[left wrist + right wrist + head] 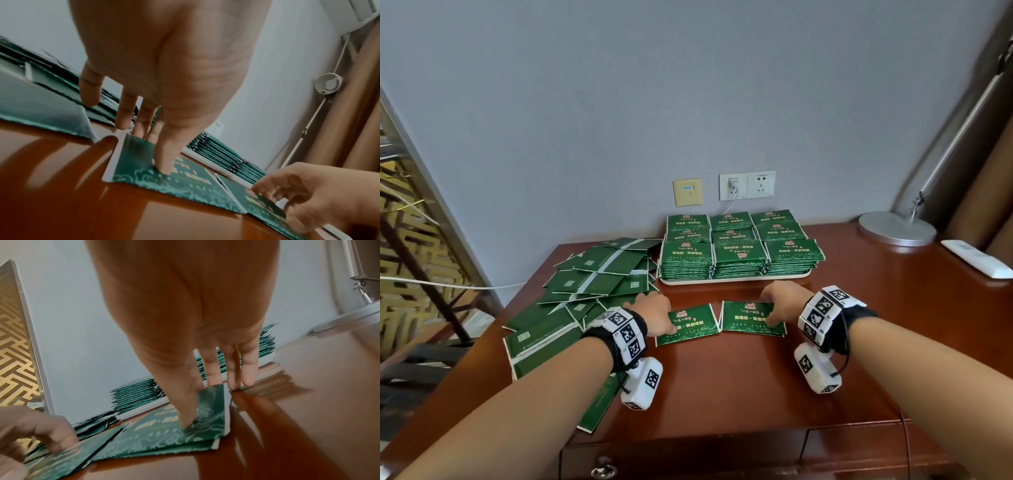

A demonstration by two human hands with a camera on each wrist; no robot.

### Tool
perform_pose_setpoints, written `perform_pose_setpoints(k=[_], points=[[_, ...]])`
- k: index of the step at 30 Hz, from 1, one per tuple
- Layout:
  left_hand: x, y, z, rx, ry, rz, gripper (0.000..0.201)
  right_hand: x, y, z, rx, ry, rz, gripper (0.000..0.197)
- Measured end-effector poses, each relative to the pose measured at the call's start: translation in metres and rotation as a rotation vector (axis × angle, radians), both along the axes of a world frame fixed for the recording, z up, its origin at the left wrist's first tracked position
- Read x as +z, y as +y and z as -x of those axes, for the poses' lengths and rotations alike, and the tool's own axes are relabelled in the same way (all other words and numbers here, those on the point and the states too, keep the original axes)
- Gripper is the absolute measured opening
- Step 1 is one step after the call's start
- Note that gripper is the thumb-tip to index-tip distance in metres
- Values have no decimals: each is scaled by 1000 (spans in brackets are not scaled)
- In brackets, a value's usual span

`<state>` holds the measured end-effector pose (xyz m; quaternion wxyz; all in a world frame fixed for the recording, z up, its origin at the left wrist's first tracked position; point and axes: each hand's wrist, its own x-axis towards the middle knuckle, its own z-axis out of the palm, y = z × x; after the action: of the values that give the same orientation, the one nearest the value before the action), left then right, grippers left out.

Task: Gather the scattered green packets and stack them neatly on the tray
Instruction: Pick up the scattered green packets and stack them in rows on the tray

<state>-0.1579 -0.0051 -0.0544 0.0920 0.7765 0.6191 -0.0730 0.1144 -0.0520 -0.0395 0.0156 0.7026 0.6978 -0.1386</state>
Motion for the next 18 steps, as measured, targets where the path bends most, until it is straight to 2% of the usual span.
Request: perform_pose_setpoints(k=[7,12,18], points=[[3,0,-1,31,-58,7,48,-2,1,0,-84,80,-10,61],[3,-1,1,32,-148,-3,45,1,-1,-3,-127,192,-14,57],[14,-4,-1,-38,-361,-11,39,3,4,-12,-204,504,-37,47]])
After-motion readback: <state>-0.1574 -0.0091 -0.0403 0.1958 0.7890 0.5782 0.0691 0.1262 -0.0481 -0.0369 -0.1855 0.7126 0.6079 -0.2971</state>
